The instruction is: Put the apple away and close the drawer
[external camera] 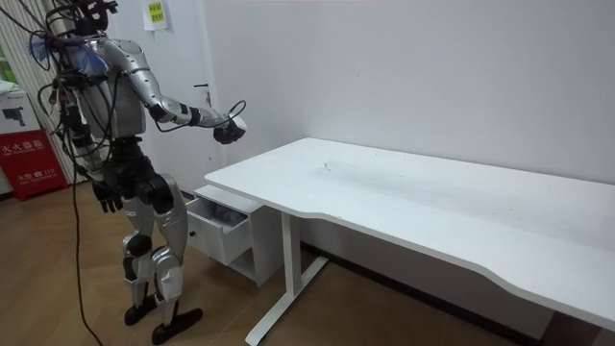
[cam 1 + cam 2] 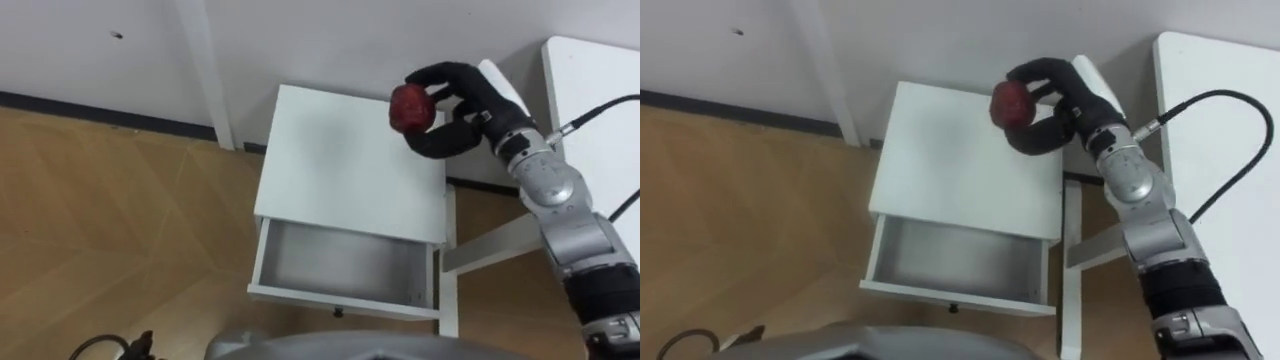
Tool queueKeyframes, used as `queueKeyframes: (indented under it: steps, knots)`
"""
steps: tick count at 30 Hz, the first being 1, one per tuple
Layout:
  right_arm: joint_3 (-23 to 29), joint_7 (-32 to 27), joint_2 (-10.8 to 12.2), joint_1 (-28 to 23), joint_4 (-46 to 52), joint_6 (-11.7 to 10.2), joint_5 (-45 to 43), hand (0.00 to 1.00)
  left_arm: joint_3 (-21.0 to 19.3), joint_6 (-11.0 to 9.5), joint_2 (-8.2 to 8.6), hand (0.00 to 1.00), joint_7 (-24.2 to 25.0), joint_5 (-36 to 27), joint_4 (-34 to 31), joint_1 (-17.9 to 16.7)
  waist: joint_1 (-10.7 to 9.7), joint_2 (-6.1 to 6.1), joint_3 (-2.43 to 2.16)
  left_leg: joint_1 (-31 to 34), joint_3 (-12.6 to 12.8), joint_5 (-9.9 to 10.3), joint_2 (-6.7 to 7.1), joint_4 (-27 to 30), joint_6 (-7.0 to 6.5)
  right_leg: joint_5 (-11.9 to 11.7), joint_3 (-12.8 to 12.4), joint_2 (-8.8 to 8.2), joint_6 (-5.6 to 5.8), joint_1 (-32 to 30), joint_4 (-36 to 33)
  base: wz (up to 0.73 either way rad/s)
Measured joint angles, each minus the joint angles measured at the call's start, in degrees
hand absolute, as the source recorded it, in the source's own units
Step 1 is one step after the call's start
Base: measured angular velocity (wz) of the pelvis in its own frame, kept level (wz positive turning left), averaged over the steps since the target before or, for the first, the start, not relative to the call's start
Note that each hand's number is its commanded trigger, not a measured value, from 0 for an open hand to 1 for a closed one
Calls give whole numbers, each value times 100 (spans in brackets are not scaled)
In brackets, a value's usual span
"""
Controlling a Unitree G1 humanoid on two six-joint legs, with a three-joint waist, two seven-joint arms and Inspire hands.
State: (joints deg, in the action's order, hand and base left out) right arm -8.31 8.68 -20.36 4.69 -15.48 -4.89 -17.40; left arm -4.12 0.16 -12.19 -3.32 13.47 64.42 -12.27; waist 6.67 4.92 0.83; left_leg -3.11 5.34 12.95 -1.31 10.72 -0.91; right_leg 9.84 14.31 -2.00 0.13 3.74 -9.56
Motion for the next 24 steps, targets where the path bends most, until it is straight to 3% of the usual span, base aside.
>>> queueKeyframes:
  steps: [9,12,17,20,24]
  knots:
    - [-297,372,187,-129,115,131,-203,100,0,128,27,0,31,130,-5,-2,74,-62,-40,64,-4,-1,3,12,1,0,-3,-19,0,-63,-2,0]
    - [-424,553,202,-364,114,138,-392,100,-2,134,33,0,34,127,-4,-4,85,-87,-64,35,-21,-1,10,7,0,0,18,-40,0,-20,-1,3]
    - [-437,740,348,-654,48,192,-654,100,-15,113,31,0,35,116,-35,69,59,-93,-62,70,-61,-1,14,14,0,1,84,-46,1,-6,8,3]
    - [-449,775,346,-901,49,194,-671,100,-8,109,32,0,33,116,-35,137,91,-71,-86,144,-65,-1,14,65,0,0,80,-47,1,-61,-4,1]
    - [-455,784,346,-1109,45,195,-747,100,-7,104,33,0,7,107,-31,170,88,-74,-85,151,-66,-1,17,86,0,0,74,-49,1,-62,-10,0]
